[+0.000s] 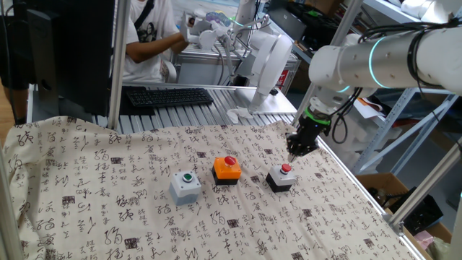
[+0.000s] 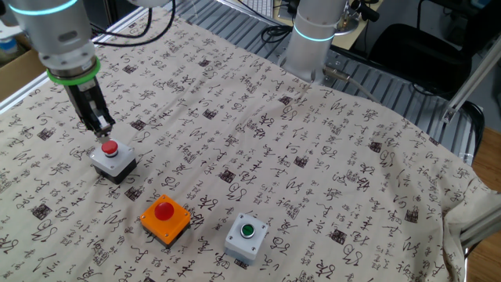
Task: Press three buttons from left to right in sequence
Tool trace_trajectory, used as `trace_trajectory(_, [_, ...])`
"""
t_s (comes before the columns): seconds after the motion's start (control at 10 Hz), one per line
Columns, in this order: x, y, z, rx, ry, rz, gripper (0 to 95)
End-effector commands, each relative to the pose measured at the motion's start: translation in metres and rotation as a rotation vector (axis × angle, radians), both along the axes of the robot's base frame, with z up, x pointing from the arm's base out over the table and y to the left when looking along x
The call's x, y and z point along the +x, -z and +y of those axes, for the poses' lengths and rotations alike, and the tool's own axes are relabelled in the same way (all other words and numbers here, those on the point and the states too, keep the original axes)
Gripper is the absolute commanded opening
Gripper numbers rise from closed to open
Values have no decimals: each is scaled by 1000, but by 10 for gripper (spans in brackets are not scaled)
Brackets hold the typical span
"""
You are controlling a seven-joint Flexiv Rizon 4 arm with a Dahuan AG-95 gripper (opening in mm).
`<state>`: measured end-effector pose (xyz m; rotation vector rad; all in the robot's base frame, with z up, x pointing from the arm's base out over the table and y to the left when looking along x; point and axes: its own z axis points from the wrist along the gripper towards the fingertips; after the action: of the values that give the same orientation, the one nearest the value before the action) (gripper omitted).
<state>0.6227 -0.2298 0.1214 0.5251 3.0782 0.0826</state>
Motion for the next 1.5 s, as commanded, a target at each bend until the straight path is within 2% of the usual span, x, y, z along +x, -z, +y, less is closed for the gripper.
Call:
trace_trajectory(0.1, [-1, -5, 3, 3, 4, 2, 0])
trace_trajectory(0.6, [4, -10, 17, 1, 19, 11, 0])
trace_trajectory(1.5, [5, -9, 38, 13, 50, 14, 0])
